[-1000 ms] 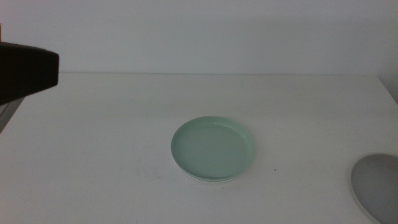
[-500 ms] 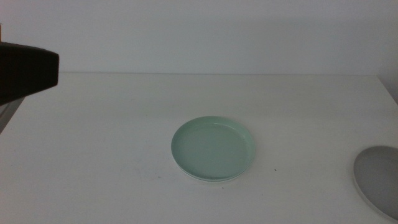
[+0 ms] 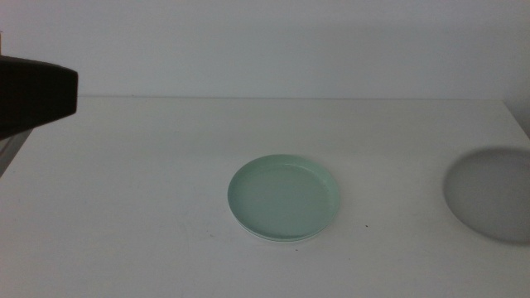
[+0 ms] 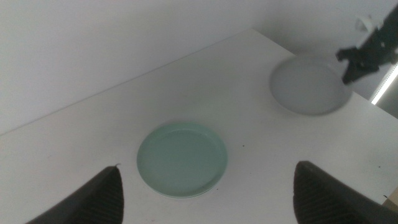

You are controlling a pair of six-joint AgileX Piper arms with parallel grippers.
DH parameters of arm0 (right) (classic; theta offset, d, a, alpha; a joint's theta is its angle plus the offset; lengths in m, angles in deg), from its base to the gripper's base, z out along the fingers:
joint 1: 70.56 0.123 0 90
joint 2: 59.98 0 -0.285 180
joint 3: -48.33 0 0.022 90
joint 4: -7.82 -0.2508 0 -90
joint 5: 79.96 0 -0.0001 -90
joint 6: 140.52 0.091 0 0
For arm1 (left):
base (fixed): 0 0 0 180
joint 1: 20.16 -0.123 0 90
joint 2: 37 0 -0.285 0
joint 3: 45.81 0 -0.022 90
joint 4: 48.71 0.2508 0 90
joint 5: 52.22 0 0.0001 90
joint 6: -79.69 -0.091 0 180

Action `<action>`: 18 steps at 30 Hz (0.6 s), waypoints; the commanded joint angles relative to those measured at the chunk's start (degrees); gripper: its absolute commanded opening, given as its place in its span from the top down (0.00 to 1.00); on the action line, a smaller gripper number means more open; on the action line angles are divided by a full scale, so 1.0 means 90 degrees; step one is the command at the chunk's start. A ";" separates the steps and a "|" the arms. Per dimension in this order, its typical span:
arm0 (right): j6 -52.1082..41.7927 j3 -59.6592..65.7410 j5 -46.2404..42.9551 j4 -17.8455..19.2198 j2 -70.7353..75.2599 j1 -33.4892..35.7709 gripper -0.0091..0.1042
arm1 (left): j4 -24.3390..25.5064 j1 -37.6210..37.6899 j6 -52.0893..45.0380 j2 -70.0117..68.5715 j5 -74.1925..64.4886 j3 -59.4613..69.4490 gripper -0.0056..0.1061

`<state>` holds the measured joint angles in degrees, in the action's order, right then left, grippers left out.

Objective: Stack the three bowls on top of each other.

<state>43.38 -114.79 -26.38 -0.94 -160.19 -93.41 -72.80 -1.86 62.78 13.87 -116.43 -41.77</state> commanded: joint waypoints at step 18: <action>0.0062 -0.2982 0.0906 -0.1115 -0.1126 0.3561 0.94 | -0.0002 -0.0009 0.0039 -0.0040 0.0080 0.0018 0.11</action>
<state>43.90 -140.46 -18.50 -9.93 -168.89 -62.90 -72.80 -1.86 62.78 13.87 -116.43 -41.77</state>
